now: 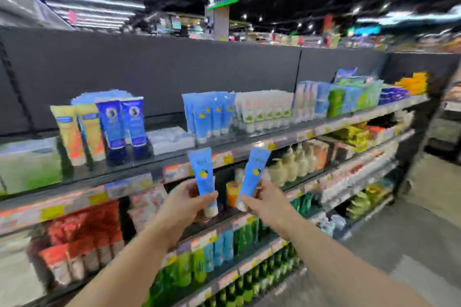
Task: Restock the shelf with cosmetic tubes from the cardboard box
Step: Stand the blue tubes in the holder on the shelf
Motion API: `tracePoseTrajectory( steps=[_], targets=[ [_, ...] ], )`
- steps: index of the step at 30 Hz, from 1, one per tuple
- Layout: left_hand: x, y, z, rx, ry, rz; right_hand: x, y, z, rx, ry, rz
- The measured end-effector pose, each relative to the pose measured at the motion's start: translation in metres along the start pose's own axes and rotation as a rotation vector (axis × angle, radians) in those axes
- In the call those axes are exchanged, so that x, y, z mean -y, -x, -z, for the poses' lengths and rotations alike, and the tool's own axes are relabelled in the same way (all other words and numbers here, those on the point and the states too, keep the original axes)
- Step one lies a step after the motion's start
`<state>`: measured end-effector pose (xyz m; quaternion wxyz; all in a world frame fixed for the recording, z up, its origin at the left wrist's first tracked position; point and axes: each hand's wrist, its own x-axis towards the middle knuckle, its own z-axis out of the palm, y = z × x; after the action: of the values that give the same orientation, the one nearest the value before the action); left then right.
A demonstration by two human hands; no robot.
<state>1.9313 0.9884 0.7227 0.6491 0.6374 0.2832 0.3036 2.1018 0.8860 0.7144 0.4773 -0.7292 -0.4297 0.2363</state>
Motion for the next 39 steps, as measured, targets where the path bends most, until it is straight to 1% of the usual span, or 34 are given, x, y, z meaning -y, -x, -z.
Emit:
tracePoseTrajectory(
  steps=[4,7,9,13,15,19,23,25,29,32,37,39],
  targets=[
    [-0.023,-0.055,-0.010,-0.025,-0.032,-0.127,0.002,-0.051,0.035,-0.050,-0.053,0.009],
    [-0.040,-0.094,-0.009,-0.073,0.001,-0.174,0.009,-0.097,0.044,-0.106,-0.052,0.056],
    [-0.052,-0.118,-0.001,-0.123,-0.001,-0.194,0.017,-0.128,0.045,-0.109,-0.069,0.092],
    [-0.069,-0.150,0.024,-0.260,-0.049,-0.234,0.038,-0.180,0.032,-0.036,0.030,0.178],
    [-0.074,-0.156,0.033,-0.322,-0.034,-0.244,0.045,-0.199,0.020,-0.015,0.046,0.231],
    [-0.074,-0.155,0.040,-0.400,-0.030,-0.240,0.053,-0.223,-0.002,0.086,-0.037,0.303],
    [-0.062,-0.148,0.038,-0.559,0.009,-0.227,0.053,-0.236,-0.011,0.161,0.017,0.380],
    [-0.057,-0.145,0.035,-0.610,-0.009,-0.231,0.049,-0.242,-0.015,0.176,0.098,0.415],
    [-0.055,-0.140,0.029,-0.643,-0.014,-0.231,0.048,-0.251,-0.016,0.220,0.214,0.388],
    [-0.058,-0.139,0.025,-0.642,-0.044,-0.232,0.051,-0.253,-0.014,0.222,0.318,0.369],
    [-0.063,-0.143,0.015,-0.658,-0.138,-0.223,0.051,-0.253,-0.011,0.244,0.316,0.316],
    [-0.065,-0.145,0.010,-0.646,-0.182,-0.226,0.051,-0.250,-0.005,0.226,0.259,0.317]
  ],
)
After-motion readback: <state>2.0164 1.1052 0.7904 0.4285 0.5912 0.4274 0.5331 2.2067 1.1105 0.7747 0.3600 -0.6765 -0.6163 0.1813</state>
